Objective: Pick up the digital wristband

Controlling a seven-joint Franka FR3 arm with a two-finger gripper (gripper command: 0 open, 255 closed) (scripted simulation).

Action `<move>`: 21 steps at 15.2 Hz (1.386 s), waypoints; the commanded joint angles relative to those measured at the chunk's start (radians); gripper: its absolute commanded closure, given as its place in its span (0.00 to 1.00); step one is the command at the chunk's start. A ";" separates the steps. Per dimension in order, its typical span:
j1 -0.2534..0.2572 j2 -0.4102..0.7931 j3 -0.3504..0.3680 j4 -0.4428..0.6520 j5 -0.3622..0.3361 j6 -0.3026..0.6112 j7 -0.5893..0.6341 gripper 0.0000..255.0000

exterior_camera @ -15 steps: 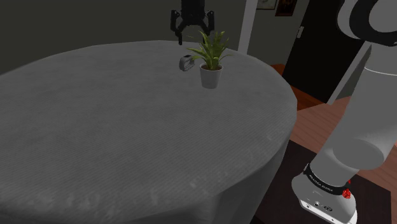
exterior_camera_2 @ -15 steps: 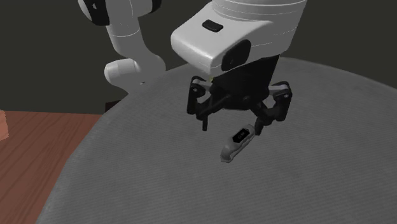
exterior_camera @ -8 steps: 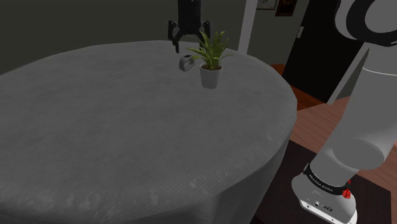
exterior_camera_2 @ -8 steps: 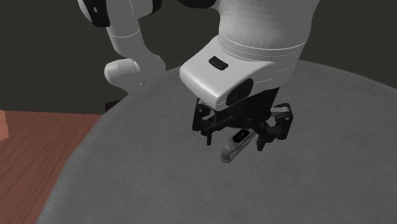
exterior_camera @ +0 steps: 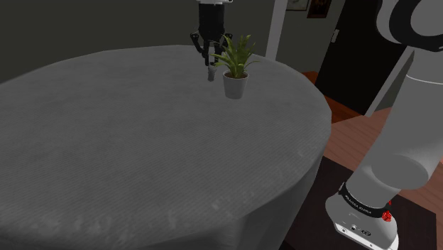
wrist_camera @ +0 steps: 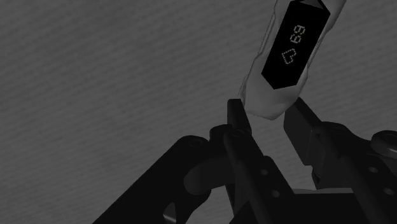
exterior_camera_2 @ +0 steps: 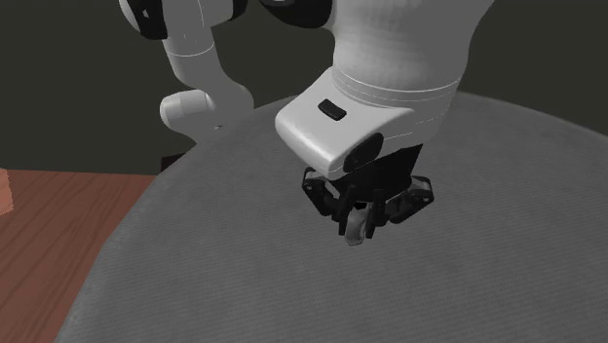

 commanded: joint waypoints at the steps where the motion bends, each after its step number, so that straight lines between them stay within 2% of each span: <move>1: 0.000 0.000 0.000 0.000 0.000 0.000 0.000 1.00; 5: 0.002 0.007 0.001 0.024 -0.002 -0.018 0.002 1.00; 13: 0.022 0.071 0.007 0.224 -0.024 -0.156 0.015 1.00; 19: 0.053 0.155 0.011 0.435 -0.055 -0.286 0.027 1.00; 21: 0.055 0.158 0.011 0.442 -0.056 -0.290 0.028 1.00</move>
